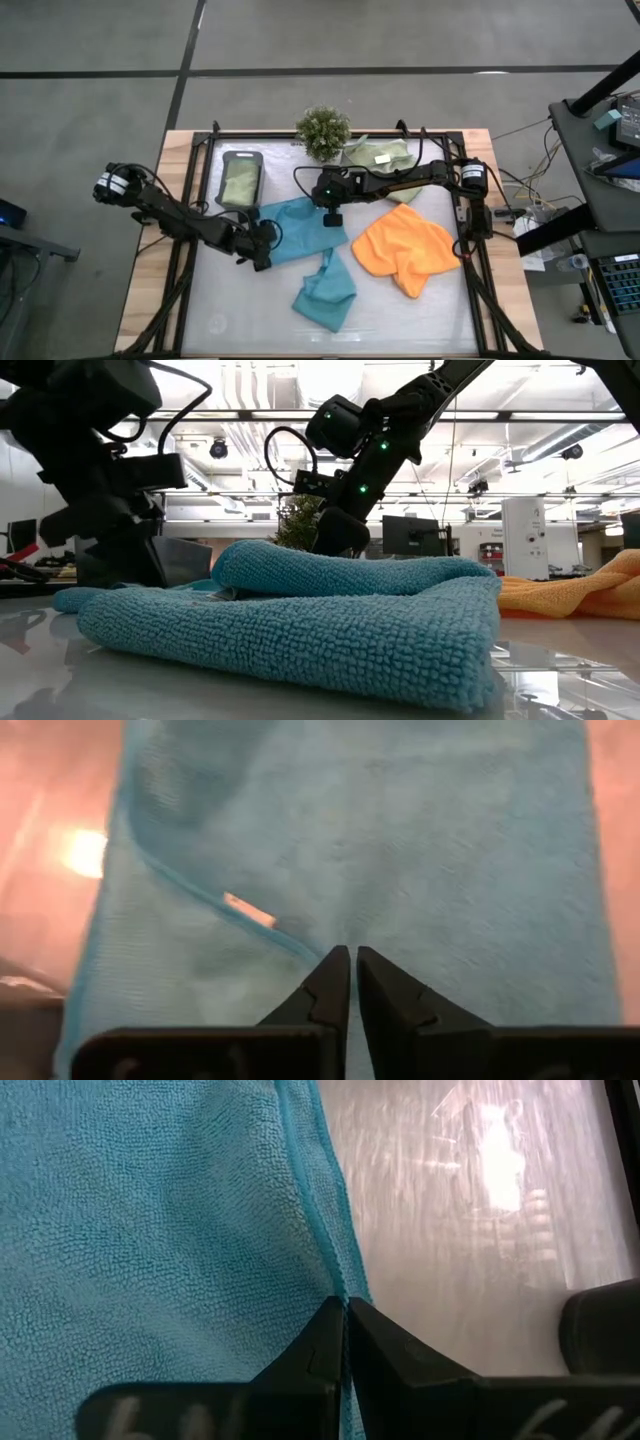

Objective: Fold microfiber towels
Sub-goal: Fold the left blue microfiber cloth

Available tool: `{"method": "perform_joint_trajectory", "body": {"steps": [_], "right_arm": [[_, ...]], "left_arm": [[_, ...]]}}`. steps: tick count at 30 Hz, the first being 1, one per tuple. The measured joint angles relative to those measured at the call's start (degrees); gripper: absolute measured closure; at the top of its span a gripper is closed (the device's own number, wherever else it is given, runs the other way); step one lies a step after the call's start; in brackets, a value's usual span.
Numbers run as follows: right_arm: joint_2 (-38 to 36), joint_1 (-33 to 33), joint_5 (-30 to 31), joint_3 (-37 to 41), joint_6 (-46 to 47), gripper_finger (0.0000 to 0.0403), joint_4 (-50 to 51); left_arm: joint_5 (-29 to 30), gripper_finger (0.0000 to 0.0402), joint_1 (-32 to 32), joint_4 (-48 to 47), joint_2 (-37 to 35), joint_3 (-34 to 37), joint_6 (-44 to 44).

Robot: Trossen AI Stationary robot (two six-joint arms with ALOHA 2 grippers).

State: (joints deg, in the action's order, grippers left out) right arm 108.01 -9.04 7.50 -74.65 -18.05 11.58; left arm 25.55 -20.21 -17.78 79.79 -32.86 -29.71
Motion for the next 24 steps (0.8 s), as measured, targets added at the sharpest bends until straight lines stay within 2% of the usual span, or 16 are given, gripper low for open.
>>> {"method": "perform_joint_trajectory", "body": {"steps": [11, 24], "right_arm": [[0.0, 0.0, 0.0, 0.0, 1.0, 0.0394, 0.1], [0.0, 0.0, 0.0, 0.0, 0.9, 0.0394, 0.1]], "left_arm": [[1.6, 0.0299, 0.0, 0.3, 0.0, 0.3, 0.1], [2.1, 0.0293, 0.0, -0.8, 0.0, 0.3, 1.6]]}}
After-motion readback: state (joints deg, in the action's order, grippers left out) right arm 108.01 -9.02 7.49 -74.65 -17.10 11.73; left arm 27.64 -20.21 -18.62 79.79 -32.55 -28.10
